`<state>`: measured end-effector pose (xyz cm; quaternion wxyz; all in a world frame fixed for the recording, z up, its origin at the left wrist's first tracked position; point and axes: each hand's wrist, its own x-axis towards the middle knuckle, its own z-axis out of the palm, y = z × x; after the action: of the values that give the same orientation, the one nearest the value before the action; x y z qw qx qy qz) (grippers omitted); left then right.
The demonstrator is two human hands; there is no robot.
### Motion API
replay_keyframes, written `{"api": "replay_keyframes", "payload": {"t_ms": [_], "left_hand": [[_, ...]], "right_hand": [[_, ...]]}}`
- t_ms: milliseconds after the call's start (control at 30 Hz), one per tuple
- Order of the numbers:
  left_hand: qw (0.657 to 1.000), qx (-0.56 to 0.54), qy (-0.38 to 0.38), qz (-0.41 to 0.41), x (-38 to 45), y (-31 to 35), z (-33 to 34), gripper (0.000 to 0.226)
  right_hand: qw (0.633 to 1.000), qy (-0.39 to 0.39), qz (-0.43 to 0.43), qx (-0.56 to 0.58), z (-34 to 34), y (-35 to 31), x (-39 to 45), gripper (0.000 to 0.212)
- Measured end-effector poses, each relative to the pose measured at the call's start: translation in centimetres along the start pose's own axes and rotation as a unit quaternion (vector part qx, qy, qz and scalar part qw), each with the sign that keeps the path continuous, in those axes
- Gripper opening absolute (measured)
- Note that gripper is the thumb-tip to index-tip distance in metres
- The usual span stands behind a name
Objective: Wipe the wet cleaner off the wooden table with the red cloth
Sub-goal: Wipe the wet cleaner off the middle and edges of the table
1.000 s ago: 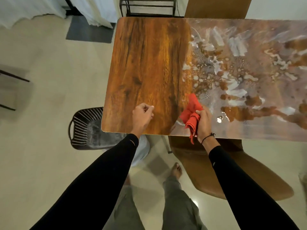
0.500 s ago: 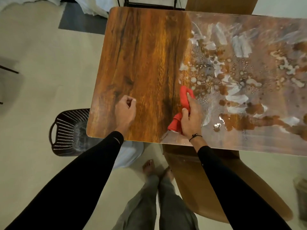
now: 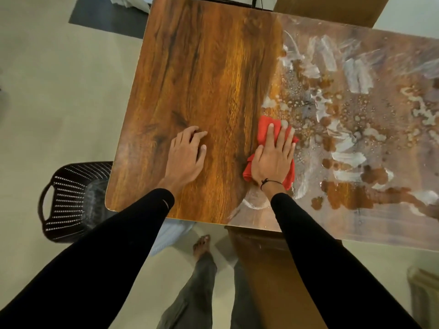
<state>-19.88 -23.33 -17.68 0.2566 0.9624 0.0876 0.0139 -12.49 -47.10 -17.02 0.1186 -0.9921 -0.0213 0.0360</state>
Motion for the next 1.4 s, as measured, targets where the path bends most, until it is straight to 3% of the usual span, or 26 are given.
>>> {"api": "replay_keyframes", "payload": {"t_ms": [133,233,367,467,633,700,800,900,1000,1100,1233,1400], "left_hand": [[1.000,0.014,0.009,0.015,-0.3,-0.9,0.8,0.046],[1.000,0.008,0.016,0.006,-0.5,-0.6,1.1,0.048],[1.000,-0.003,0.021,0.006,-0.4,-1.1,0.9,0.050],[1.000,-0.005,0.016,-0.007,-0.5,-0.8,1.0,0.052],[1.000,0.016,0.005,-0.023,-0.6,-0.2,0.9,0.053],[1.000,0.019,0.000,-0.023,-0.5,-0.2,0.8,0.053],[1.000,0.016,-0.005,-0.021,-0.4,0.1,0.8,0.053],[1.000,0.015,-0.002,-0.021,-0.3,0.2,0.7,0.054],[1.000,0.016,0.001,-0.025,-0.3,0.1,0.7,0.054],[0.999,0.014,0.005,-0.028,-0.4,0.2,0.7,0.055],[0.993,0.036,0.038,-0.103,-0.5,0.3,0.6,0.056],[0.991,0.058,0.041,-0.115,-0.2,0.9,0.3,0.059]], "right_hand": [[0.999,0.009,0.046,-0.005,-0.6,0.2,6.2,0.070],[1.000,0.001,0.021,-0.009,-0.8,-0.2,9.7,0.070],[0.991,-0.039,-0.125,-0.014,-0.8,-2.7,13.3,0.070],[0.964,-0.073,-0.253,-0.032,-0.3,-3.6,12.1,0.070],[0.925,-0.105,-0.364,-0.033,-1.1,0.8,6.9,0.070],[0.938,-0.104,-0.330,-0.025,-1.8,3.5,6.0,0.071],[0.975,-0.083,-0.204,-0.018,-2.8,5.8,7.1,0.072],[0.993,-0.061,-0.097,-0.008,-3.1,4.2,11.0,0.074],[0.996,-0.050,-0.079,-0.002,-2.3,0.7,14.8,0.072],[0.988,-0.055,-0.143,-0.010,-1.0,-3.2,16.3,0.070],[0.946,-0.089,-0.310,-0.045,0.1,-6.6,13.1,0.067],[0.886,-0.127,-0.443,-0.051,-0.8,-2.4,7.4,0.067]]}}
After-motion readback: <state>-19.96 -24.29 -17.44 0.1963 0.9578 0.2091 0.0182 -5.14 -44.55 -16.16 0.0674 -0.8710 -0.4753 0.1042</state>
